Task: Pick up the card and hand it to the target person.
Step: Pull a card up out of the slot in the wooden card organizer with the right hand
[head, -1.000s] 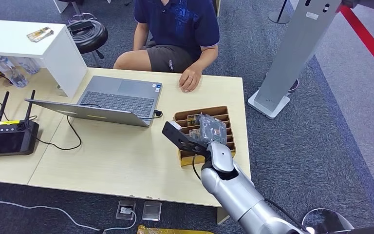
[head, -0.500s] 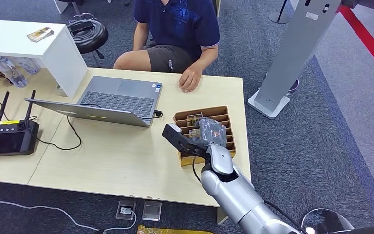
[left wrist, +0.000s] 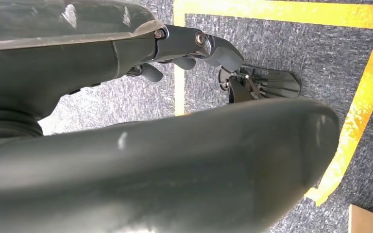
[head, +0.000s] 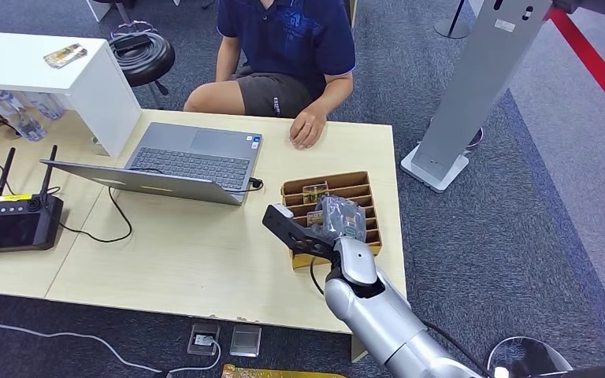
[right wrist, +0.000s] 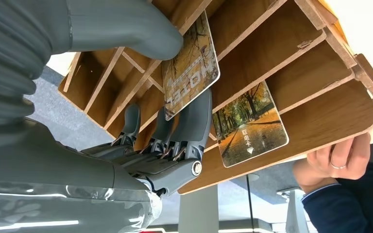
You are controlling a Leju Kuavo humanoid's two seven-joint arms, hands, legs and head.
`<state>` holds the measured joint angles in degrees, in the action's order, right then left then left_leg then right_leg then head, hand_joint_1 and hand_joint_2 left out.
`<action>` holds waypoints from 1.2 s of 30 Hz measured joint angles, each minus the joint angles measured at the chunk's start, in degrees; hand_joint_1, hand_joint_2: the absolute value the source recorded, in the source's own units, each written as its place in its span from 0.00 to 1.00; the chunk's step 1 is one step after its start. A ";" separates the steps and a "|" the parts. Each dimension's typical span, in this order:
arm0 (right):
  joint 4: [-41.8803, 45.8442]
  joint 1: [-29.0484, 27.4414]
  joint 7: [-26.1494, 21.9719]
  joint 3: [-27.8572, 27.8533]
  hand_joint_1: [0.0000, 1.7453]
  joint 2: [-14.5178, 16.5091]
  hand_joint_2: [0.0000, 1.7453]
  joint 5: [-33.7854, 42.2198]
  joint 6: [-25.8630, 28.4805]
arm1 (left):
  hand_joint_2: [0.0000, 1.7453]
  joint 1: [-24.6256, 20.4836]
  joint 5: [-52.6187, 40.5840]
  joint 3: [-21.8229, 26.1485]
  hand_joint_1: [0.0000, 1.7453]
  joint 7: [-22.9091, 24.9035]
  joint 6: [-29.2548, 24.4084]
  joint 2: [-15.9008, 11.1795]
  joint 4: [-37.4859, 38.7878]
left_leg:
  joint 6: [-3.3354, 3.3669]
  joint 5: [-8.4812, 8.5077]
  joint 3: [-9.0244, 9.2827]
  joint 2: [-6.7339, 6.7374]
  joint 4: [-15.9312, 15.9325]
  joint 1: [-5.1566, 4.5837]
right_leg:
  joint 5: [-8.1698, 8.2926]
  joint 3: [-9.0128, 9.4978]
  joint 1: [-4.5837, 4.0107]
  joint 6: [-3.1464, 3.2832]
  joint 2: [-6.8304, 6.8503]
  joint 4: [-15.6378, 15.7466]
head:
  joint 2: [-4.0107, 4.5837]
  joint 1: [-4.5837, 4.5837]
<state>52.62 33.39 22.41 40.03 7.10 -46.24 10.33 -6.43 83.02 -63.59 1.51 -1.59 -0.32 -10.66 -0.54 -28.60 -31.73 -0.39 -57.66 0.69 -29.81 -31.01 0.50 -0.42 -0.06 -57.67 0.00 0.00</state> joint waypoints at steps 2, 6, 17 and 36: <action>0.03 -0.05 0.01 0.06 0.54 0.03 1.00 -0.01 -0.06 | 0.00 0.00 0.03 0.05 0.00 -0.03 -0.03 0.02 0.01 | 0.00 -0.01 -0.02 0.00 -0.03 0.00 | 0.00 -0.02 0.00 0.00 0.00 -0.02 | 0.00 0.00; -0.19 0.00 -0.03 0.27 0.59 0.27 1.00 -0.01 -0.24 | 0.00 0.03 0.22 0.30 0.00 -0.09 -0.14 0.06 0.01 | 0.00 -0.02 -0.02 0.01 -0.04 0.00 | -0.02 -0.02 0.00 -0.01 -0.01 -0.03 | 0.00 0.00; -1.29 0.58 -0.48 0.24 0.70 0.62 1.00 0.23 -0.11 | 0.00 0.05 0.49 0.53 0.00 0.04 -0.25 0.05 0.00 | -0.01 -0.04 -0.03 0.02 -0.06 0.00 | -0.02 -0.03 0.00 -0.01 -0.03 -0.06 | 0.00 0.00; 4.86 -0.01 -0.38 -0.68 0.87 -1.85 1.00 0.61 1.11 | 0.00 0.14 1.43 1.32 0.00 -0.90 -0.20 0.11 -0.02 | 0.00 -0.03 -0.05 -0.02 -0.07 0.00 | -0.03 -0.03 0.00 -0.01 0.01 -0.06 | 0.00 0.00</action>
<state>57.47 33.38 22.03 39.35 5.25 -45.64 11.45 -6.29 84.45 -62.27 0.61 -1.79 -0.22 -10.68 -0.54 -28.63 -31.78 -0.41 -57.73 0.70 -29.84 -31.04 0.50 -0.43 -0.05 -57.73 0.00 0.00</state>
